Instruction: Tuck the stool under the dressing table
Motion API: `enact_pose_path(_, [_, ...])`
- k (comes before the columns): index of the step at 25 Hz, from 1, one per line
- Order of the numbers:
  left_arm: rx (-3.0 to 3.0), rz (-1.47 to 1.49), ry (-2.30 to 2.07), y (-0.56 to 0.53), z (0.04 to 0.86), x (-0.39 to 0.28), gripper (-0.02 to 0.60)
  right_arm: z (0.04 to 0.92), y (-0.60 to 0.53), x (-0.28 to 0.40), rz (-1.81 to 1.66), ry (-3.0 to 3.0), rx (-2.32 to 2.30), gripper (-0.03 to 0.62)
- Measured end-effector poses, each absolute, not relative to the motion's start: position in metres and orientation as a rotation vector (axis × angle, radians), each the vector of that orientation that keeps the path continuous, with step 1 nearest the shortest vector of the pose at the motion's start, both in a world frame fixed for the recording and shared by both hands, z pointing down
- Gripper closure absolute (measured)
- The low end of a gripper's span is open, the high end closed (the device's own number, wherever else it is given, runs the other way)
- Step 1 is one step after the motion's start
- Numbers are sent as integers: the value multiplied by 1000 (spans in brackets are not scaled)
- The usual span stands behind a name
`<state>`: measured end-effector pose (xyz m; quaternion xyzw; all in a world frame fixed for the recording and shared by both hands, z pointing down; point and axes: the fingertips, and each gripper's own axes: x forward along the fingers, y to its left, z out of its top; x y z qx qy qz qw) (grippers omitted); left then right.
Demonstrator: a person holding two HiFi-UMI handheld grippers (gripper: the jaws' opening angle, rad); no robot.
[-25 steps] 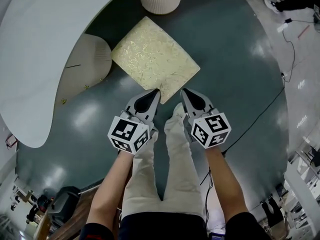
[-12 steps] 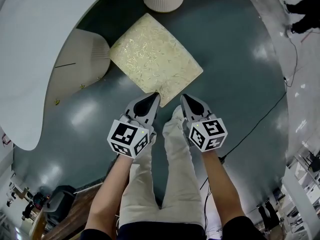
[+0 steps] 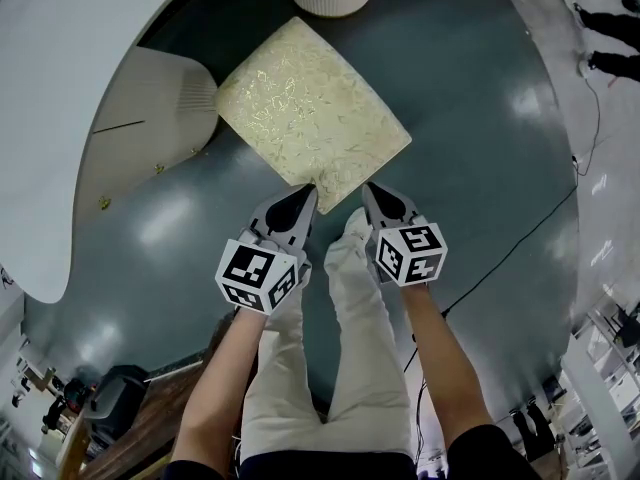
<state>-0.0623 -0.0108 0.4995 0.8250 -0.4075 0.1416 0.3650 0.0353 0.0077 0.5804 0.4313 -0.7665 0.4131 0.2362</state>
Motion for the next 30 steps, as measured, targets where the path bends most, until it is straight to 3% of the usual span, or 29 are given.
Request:
enact_pose_path(14, [2106,363,-1061,-8,514,-61,572,635,19,41,1078,-2004,1108,586])
enact_pose_path(30, [2090,372,-1052,5,522,-63,572,641,14,33,1107,-2020,1142,586])
